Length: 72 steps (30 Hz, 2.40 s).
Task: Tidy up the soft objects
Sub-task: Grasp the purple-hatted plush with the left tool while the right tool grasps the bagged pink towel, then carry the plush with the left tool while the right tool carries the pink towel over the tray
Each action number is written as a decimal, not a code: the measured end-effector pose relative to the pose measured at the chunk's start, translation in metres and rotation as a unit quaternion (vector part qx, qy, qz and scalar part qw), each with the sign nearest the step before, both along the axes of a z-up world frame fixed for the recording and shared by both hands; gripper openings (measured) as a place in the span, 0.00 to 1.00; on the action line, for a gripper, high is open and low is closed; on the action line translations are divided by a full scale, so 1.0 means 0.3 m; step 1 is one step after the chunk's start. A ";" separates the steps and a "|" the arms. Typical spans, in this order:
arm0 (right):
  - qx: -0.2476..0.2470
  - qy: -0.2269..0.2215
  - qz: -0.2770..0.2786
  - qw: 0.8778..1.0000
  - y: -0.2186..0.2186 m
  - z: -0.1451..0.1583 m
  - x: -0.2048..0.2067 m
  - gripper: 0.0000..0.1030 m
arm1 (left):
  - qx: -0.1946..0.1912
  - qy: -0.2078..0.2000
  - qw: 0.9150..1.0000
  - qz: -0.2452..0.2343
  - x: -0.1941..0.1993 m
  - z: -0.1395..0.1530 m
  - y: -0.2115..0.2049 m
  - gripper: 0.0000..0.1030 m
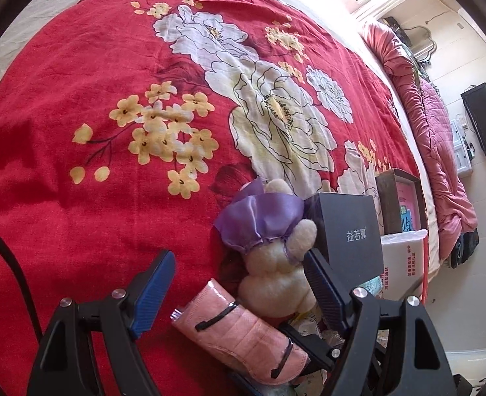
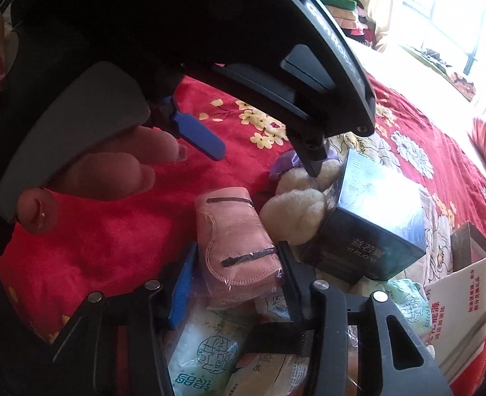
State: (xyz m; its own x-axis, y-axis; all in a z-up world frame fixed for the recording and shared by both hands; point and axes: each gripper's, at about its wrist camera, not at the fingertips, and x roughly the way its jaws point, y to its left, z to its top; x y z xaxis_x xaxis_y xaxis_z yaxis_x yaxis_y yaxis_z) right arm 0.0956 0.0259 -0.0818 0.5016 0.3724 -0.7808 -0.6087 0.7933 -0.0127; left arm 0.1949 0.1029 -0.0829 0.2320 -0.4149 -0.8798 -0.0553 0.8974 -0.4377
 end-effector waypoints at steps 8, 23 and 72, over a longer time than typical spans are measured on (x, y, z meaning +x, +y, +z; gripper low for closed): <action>0.037 0.015 0.001 0.999 -0.067 0.001 -0.009 0.43 | -0.041 0.012 0.999 0.006 0.026 -0.051 -0.022 0.66; 0.060 0.020 -0.014 0.998 -0.141 0.021 -0.046 0.43 | -0.104 0.027 0.994 0.029 0.032 -0.096 -0.027 0.39; 0.142 -0.069 -0.203 0.966 -0.637 0.403 -0.322 0.43 | 0.071 -0.158 0.983 -0.062 -0.497 0.426 -0.266 0.37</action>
State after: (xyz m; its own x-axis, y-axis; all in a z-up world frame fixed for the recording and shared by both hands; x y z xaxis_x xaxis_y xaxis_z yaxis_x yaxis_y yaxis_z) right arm -0.0009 -0.1652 0.0393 0.7431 0.3133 -0.5914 -0.2551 0.9495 0.1825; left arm 0.0457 0.0232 0.0447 0.4585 -0.3352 -0.8230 0.1773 0.9420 -0.2849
